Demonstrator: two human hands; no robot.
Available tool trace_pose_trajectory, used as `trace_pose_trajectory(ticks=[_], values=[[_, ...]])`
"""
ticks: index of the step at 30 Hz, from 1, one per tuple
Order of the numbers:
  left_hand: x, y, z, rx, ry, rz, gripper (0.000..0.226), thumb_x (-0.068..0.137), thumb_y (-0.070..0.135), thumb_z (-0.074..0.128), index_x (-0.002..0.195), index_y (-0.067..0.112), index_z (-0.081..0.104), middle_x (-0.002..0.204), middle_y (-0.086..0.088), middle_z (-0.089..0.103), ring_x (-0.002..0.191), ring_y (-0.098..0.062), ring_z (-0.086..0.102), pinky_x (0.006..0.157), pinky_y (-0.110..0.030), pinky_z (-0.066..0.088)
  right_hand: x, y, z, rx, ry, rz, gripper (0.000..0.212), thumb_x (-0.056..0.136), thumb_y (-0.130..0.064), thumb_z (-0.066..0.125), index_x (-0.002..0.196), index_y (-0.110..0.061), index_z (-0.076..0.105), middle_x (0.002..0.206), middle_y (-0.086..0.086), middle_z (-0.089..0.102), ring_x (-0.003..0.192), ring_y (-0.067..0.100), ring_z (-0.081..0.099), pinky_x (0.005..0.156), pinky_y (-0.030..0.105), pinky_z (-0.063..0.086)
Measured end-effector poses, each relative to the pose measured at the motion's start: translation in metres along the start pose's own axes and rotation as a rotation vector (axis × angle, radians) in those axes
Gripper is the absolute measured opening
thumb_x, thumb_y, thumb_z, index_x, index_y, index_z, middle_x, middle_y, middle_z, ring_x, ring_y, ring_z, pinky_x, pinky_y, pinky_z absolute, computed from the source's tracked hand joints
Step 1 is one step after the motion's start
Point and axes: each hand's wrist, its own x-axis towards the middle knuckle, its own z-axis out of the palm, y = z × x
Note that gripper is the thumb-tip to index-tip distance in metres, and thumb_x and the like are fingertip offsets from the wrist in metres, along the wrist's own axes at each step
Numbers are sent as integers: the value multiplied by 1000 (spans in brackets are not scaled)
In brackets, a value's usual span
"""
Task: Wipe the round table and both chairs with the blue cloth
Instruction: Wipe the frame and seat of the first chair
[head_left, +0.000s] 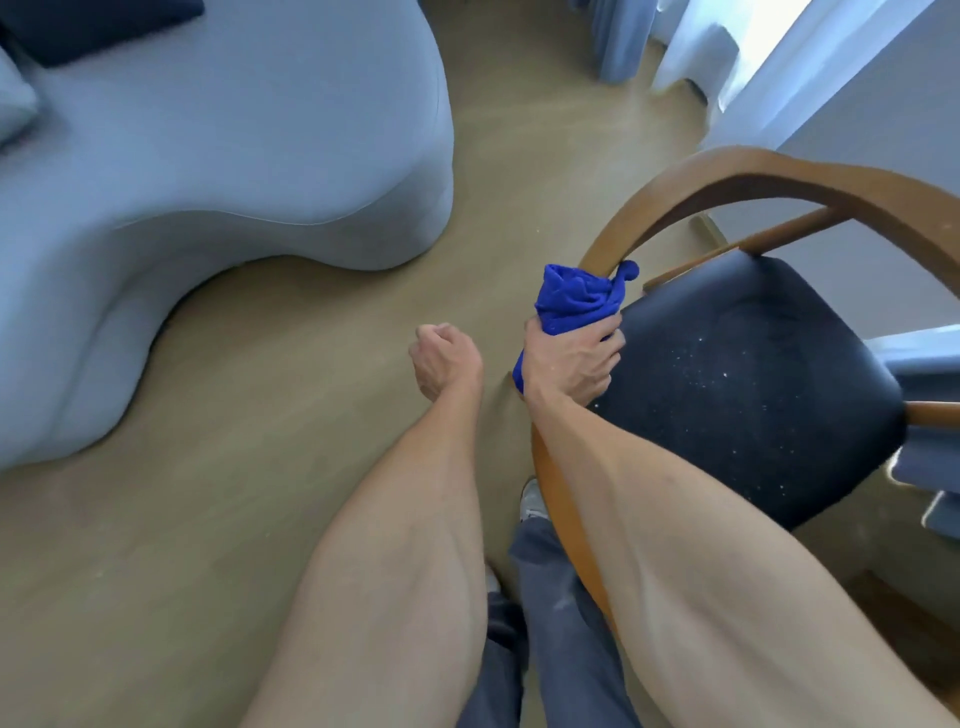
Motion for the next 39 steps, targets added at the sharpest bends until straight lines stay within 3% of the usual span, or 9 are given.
trace_pose_trajectory(ticks=[14, 17, 20, 24, 32, 39], values=[[47, 145, 32, 136, -218, 289, 34, 97, 24, 35, 116, 9, 58, 123, -16, 60, 114, -33, 54, 89, -36, 40, 44, -65, -1, 187, 237, 264, 96, 67, -56, 77, 141, -12, 36, 133, 8, 50, 119, 29, 52, 100, 44, 45], [54, 173, 39, 173, -296, 391, 33, 97, 24, 35, 116, 8, 58, 120, -15, 60, 109, -33, 55, 82, -34, 39, 52, -76, -3, 187, 259, 277, 98, 66, -58, 77, 142, -14, 33, 135, 7, 49, 122, 27, 50, 99, 44, 45], [60, 194, 37, 234, -362, 518, 33, 97, 24, 37, 118, 7, 57, 119, -14, 58, 108, -32, 55, 75, -31, 32, 77, -107, -14, 200, 303, 408, 99, 66, -59, 77, 141, -12, 33, 132, 10, 50, 120, 30, 52, 97, 45, 47], [74, 212, 34, 295, -393, 600, 35, 96, 25, 38, 121, 9, 57, 121, -15, 57, 108, -33, 56, 83, -35, 39, 118, -142, -31, 135, 302, 607, 94, 68, -58, 74, 136, -8, 33, 124, 13, 51, 112, 33, 54, 87, 46, 47], [77, 249, 61, 457, -404, 717, 33, 97, 25, 37, 119, 8, 55, 120, -18, 55, 106, -37, 56, 84, -38, 41, 179, -155, -43, 11, 363, 654, 112, 66, -52, 76, 149, -7, 14, 141, 17, 32, 126, 31, 39, 92, 51, 43], [17, 306, 141, 541, -561, 848, 38, 97, 24, 38, 130, 11, 51, 127, -15, 52, 111, -36, 54, 90, -39, 40, 286, -146, -66, 79, 248, 816, 110, 75, -42, 73, 152, -16, 1, 155, 25, 13, 142, 35, 20, 102, 56, 33]])
